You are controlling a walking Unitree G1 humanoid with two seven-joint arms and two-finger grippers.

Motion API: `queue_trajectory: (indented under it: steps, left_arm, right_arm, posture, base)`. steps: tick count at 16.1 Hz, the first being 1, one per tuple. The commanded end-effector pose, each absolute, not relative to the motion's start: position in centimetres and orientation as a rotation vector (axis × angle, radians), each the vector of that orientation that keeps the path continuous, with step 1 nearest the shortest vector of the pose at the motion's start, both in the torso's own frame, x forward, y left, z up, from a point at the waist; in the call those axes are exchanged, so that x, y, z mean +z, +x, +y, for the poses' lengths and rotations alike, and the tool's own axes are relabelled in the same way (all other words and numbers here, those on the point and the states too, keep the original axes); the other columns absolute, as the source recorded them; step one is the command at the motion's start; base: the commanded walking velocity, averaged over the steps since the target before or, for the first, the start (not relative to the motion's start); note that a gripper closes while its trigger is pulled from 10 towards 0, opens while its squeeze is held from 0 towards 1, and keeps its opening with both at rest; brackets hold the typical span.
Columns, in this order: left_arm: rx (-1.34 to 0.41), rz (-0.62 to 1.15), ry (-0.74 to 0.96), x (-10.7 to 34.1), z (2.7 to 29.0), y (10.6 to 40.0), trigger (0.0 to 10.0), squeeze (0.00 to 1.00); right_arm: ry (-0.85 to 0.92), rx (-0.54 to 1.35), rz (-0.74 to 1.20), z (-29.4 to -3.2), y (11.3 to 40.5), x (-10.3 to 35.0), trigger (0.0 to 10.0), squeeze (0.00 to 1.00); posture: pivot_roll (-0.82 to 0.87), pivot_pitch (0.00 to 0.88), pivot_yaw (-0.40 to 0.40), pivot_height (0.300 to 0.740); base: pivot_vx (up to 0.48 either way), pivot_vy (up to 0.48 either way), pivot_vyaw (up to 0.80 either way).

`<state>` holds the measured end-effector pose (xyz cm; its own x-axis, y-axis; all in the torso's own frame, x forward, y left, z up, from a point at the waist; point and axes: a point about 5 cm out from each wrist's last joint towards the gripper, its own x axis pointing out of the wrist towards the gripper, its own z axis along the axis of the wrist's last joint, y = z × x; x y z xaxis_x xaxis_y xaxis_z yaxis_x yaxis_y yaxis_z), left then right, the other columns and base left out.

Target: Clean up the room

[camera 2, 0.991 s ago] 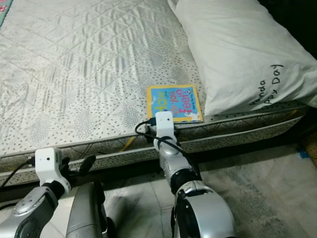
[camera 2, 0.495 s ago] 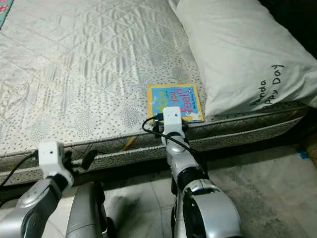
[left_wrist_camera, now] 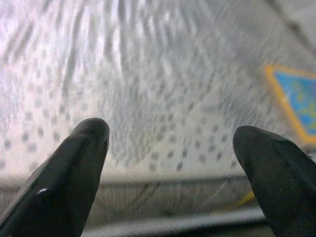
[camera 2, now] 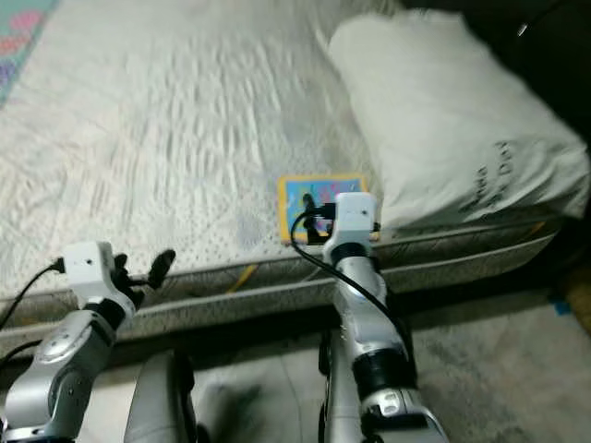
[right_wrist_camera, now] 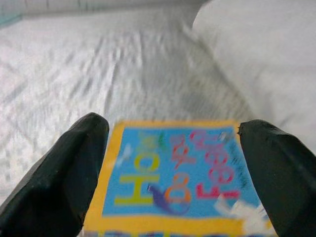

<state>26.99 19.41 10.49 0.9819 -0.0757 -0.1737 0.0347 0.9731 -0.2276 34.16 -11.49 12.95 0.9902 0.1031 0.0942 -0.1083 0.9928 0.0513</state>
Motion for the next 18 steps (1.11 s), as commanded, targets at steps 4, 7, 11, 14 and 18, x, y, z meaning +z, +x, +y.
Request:
queue_trajectory:
  steps: [4, 7, 11, 14, 18]
  left_arm:
    - [-0.037, 0.156, -0.222, 9.9, 19.8, 26.4, 10.0, 0.00]
    - [-0.036, 0.139, -0.228, 9.8, 19.6, 27.0, 10.0, 0.00]
    - [-0.035, 0.118, -0.224, 10.2, 19.8, 27.7, 10.0, 0.00]
    - [-0.049, 0.107, -0.213, 10.3, 19.7, 28.4, 10.0, 0.00]
    - [-0.051, 0.106, -0.197, 10.3, 19.6, 28.8, 10.0, 0.00]
  right_arm:
    - [0.095, 0.105, -0.142, -12.7, 32.7, 15.1, 10.0, 0.00]
    - [0.094, 0.103, -0.140, -13.3, 32.7, 15.8, 10.0, 0.00]
    - [0.094, 0.088, -0.143, -14.0, 32.9, 16.5, 10.0, 0.00]
    - [0.093, 0.084, -0.125, -14.3, 32.6, 16.2, 10.0, 0.00]
    - [0.088, 0.075, -0.107, -14.8, 32.0, 15.7, 10.0, 0.00]
  posture:
    - [-0.14, 0.000, 0.034, 0.549]
    - [-0.15, 0.000, 0.037, 0.553]
    - [-0.16, 0.000, 0.047, 0.586]
    - [-0.17, 0.000, 0.055, 0.623]
    - [-0.18, 0.000, 0.060, 0.660]
  base:
    - [0.000, 0.000, 0.00]
    - [0.000, 0.000, -0.46]
    - [0.000, 0.000, -0.46]
    - [0.000, 0.000, -0.44]
    - [0.000, 0.000, -0.45]
